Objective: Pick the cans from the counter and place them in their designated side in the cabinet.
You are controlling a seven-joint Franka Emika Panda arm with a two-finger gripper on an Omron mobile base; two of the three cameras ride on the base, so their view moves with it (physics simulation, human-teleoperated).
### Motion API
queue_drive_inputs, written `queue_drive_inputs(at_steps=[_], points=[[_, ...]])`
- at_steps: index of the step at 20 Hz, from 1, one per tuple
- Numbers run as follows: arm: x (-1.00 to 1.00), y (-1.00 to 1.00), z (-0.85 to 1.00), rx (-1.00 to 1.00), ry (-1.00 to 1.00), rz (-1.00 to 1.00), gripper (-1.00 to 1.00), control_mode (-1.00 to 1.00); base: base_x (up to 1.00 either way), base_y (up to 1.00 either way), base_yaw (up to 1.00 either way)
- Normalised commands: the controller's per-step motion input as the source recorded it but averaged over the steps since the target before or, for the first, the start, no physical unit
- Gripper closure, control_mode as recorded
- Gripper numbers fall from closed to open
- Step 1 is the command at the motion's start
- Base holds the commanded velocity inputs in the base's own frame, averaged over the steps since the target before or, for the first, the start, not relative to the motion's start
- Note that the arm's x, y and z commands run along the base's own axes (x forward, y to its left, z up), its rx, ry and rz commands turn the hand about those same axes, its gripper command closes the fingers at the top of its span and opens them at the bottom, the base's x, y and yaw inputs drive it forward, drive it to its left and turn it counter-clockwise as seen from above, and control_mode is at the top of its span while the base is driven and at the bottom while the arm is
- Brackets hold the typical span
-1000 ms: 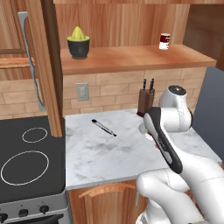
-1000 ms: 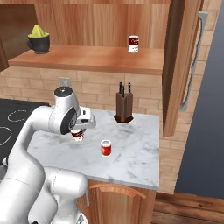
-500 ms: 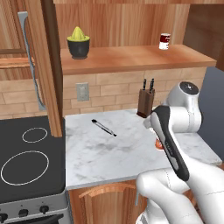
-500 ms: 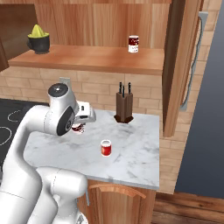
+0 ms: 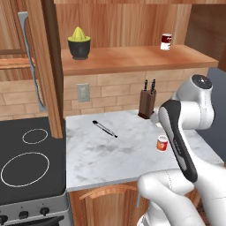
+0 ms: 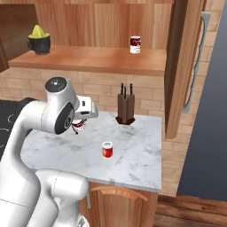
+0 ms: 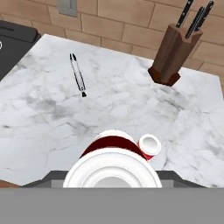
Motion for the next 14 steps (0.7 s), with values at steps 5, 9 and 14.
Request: queue_drive_inputs(at_steps=[5,9,14], points=[[-0.18,-0.14,0.38,0.0,0.0,0.0,1.0,-1.0,0.0,0.0,0.0],[-0.22,-0.16,0.35,0.0,-0.01,0.0,1.0,-1.0,0.0,0.0,0.0],[-0.23,-0.12,0.34,0.0,-0.05,0.0,1.0,-1.0,0.0,0.0,0.0]])
